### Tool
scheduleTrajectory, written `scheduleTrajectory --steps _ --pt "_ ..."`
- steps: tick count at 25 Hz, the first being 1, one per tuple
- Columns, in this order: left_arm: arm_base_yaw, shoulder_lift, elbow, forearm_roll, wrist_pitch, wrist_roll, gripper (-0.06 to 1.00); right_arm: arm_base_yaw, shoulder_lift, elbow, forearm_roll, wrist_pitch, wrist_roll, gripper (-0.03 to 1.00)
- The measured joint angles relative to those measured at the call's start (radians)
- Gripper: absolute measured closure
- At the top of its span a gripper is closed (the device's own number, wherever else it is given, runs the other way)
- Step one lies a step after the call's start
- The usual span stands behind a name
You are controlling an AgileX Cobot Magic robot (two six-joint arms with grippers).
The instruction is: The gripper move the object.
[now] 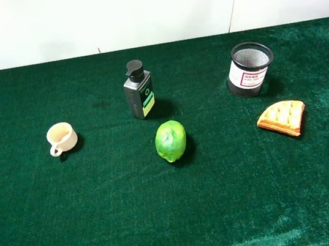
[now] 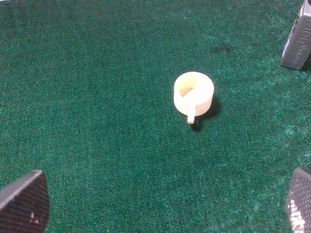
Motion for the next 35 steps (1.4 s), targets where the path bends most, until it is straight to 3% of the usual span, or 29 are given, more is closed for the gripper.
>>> scheduleTrajectory --steps 30,35 --pt "0.000 0.000 0.000 0.000 0.000 0.000 -0.05 0.000 0.000 0.000 0.001 0.000 0.000 0.28" --pt "0.000 0.000 0.000 0.000 0.000 0.000 -0.05 0.000 0.012 -0.015 0.042 0.000 -0.006 0.28"
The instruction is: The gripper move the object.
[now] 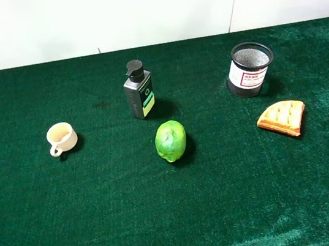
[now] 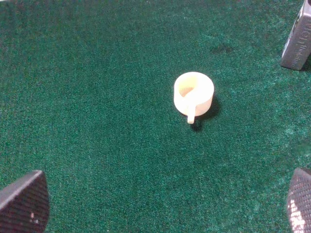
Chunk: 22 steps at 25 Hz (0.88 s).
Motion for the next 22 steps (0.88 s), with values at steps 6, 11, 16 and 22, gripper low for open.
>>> scheduleTrajectory --steps 6,11,16,22 --pt "0.000 0.000 0.000 0.000 0.000 0.000 -0.05 0.000 0.164 -0.095 0.055 -0.020 -0.075 0.28" --pt "0.000 0.000 0.000 0.000 0.000 0.000 -0.05 0.000 0.352 -0.182 0.134 -0.020 -0.197 0.28" --pt "0.000 0.000 0.000 0.000 0.000 0.000 -0.05 0.000 0.495 -0.253 0.239 -0.023 -0.357 0.28" --pt "0.000 0.000 0.000 0.000 0.000 0.000 -0.05 0.070 0.622 -0.307 0.294 -0.051 -0.434 0.28"
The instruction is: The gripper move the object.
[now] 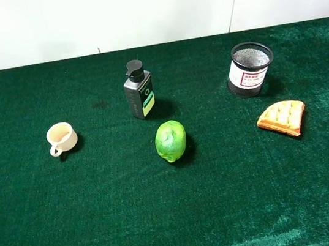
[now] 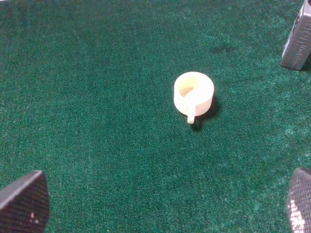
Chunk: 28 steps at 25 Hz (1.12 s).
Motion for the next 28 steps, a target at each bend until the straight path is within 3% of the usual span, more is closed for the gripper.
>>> scheduleTrajectory --steps 15,28 --pt "0.000 0.000 0.000 0.000 0.000 0.000 -0.05 0.325 0.482 -0.365 -0.039 0.023 0.007 0.28" --pt "0.000 0.000 0.000 0.000 0.000 0.000 -0.05 0.612 0.870 -0.763 -0.247 0.135 0.302 0.28"
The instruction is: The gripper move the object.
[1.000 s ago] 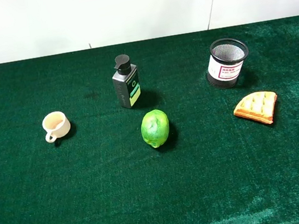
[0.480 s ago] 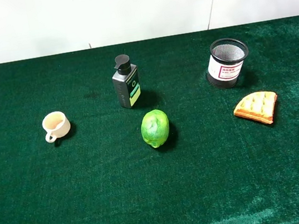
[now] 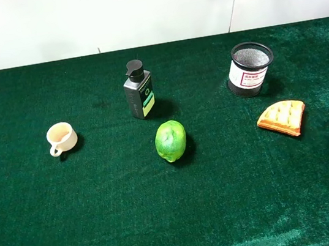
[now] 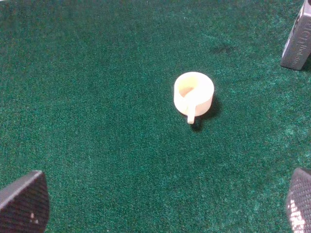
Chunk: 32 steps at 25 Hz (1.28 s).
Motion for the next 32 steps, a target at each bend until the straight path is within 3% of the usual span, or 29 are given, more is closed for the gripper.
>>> scheduleTrajectory --steps 6,14,22,27,32 --pt "0.000 0.000 0.000 0.000 0.000 0.000 -0.05 0.088 0.158 -0.151 -0.063 0.072 0.159 0.28" --pt "0.000 0.000 0.000 0.000 0.000 0.000 -0.05 0.100 0.337 -0.299 -0.036 0.103 0.342 0.28" --pt "0.000 0.000 0.000 0.000 0.000 0.000 -0.05 0.100 0.422 -0.310 0.013 0.103 0.467 0.28" --pt "0.000 0.000 0.000 0.000 0.000 0.000 -0.05 0.104 0.448 -0.310 0.061 0.092 0.639 0.28" --pt "0.000 0.000 0.000 0.000 0.000 0.000 -0.05 0.139 0.472 -0.312 0.000 0.039 0.822 0.28"
